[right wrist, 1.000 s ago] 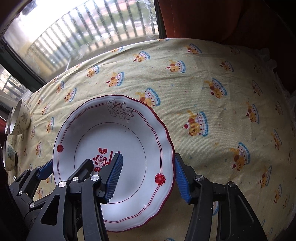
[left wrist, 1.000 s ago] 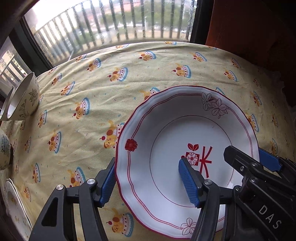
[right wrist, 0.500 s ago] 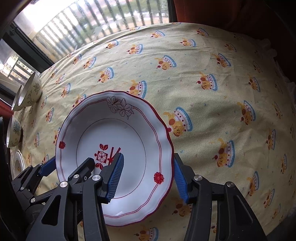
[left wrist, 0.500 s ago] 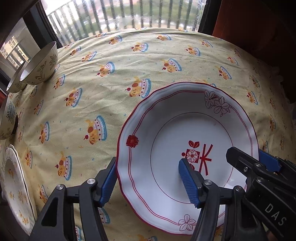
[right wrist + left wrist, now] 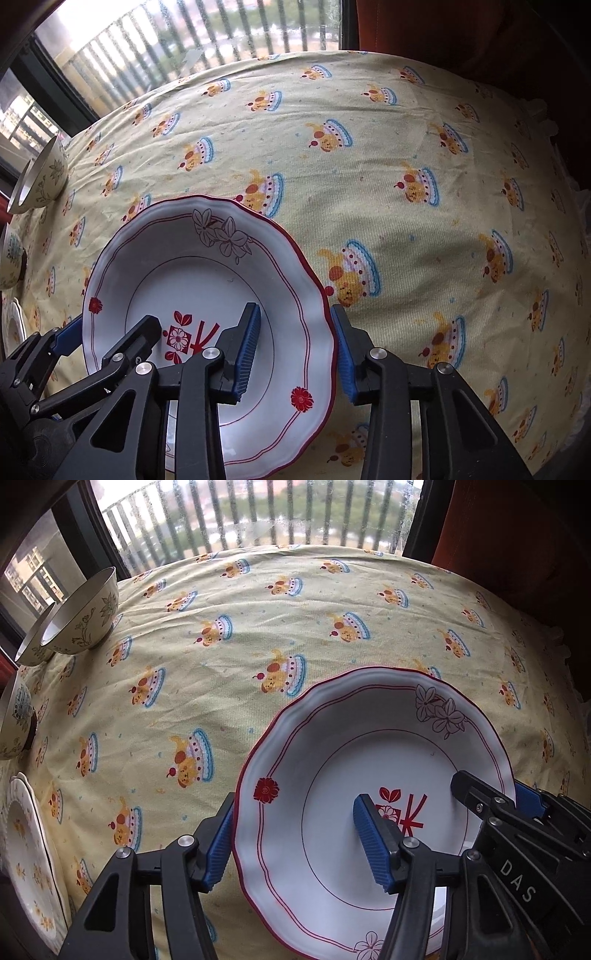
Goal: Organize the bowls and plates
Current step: 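Close the left gripper on the red-rimmed dish's rim, then lift the red-rimmed dish with the left gripper and carry it over the plate stack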
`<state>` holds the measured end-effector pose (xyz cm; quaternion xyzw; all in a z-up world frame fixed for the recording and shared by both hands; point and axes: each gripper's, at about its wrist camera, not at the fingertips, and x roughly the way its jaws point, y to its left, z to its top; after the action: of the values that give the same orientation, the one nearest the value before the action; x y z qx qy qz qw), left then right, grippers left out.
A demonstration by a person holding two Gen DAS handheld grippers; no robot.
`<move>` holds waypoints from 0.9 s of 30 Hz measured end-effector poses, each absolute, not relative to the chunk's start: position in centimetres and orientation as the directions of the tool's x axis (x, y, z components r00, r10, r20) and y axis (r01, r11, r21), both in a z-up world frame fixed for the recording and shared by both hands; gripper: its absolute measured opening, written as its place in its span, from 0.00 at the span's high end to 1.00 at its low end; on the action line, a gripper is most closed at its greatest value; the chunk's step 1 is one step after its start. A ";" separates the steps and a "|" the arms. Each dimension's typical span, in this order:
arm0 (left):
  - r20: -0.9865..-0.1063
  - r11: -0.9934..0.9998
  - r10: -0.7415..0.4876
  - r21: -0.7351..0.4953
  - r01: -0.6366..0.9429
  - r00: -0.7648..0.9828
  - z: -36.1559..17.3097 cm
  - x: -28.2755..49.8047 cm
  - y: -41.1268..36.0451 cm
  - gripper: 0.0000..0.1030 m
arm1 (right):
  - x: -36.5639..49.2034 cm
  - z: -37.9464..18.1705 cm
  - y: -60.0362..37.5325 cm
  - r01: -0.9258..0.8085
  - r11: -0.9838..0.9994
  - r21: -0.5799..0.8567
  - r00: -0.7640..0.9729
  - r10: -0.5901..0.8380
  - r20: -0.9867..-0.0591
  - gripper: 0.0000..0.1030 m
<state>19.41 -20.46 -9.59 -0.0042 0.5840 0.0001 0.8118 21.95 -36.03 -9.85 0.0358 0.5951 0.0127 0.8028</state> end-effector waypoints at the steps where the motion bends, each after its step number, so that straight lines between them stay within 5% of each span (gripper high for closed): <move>1: -0.948 1.000 -0.003 -0.004 -0.005 0.318 -9.5 19.3 -20.5 0.40 | 22.0 -9.8 -36.0 0.020 0.997 0.069 0.292 0.060 -0.954 0.59; 27: -0.913 0.999 -0.049 -0.043 0.025 0.404 -4.8 14.1 -14.2 0.40 | 16.2 -4.3 -29.9 0.021 1.000 0.008 0.355 0.000 -0.935 0.59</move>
<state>14.08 -14.15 -4.77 -0.0113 0.5455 -0.0221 0.8377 16.22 -29.91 -4.27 0.0094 0.5679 -0.0065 0.8231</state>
